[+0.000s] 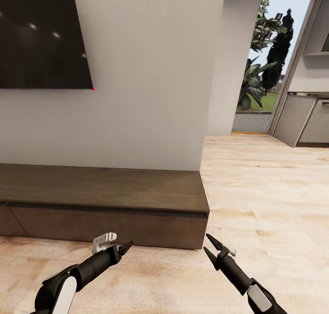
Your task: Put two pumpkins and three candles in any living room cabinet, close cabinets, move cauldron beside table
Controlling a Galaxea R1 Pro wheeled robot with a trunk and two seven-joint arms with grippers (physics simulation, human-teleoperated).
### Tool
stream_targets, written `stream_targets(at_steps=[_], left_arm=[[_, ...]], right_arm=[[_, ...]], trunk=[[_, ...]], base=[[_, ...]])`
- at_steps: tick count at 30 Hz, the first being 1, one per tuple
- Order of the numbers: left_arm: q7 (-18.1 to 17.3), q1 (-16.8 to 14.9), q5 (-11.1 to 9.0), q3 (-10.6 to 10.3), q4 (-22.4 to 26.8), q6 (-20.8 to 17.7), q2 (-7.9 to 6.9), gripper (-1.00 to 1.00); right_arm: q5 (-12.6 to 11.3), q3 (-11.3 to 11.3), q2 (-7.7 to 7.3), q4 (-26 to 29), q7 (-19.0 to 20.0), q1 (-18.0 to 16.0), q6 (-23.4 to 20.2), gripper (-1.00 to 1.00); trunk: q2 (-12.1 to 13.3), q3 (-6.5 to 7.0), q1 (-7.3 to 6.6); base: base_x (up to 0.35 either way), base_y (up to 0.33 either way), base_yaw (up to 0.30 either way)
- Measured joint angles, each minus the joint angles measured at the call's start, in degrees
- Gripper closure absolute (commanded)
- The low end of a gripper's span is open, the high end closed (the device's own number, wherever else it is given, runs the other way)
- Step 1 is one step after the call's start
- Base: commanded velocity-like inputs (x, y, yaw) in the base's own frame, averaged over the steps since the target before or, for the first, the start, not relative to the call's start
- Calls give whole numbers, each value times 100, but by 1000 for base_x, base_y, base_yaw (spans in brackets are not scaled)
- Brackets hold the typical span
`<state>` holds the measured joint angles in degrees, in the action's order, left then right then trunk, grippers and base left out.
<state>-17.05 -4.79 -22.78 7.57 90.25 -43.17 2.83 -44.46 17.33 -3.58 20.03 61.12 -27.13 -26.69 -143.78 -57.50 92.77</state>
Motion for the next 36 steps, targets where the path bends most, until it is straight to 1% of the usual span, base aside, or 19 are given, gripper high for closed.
stream_targets(at_steps=[8, 21, 36], left_arm=[[-1, 0, 0, 0, -1, 7, 2, -100], [-1, 0, 8, -4, -3, 16, 0, -100], [-1, 0, 10, -9, -11, 26, 3, -100]], right_arm=[[-1, 0, -1, -2, 99, 0, -1, -100], [-1, 0, -3, -4, 119, 0, -8, -100], [-1, 0, -3, -5, 120, 0, -17, -100]], trunk=[[0, 0, -1], [0, 0, -1], [0, 0, -1]], base=[[107, 32, 0], [87, 5, 0], [151, 0, 0]])
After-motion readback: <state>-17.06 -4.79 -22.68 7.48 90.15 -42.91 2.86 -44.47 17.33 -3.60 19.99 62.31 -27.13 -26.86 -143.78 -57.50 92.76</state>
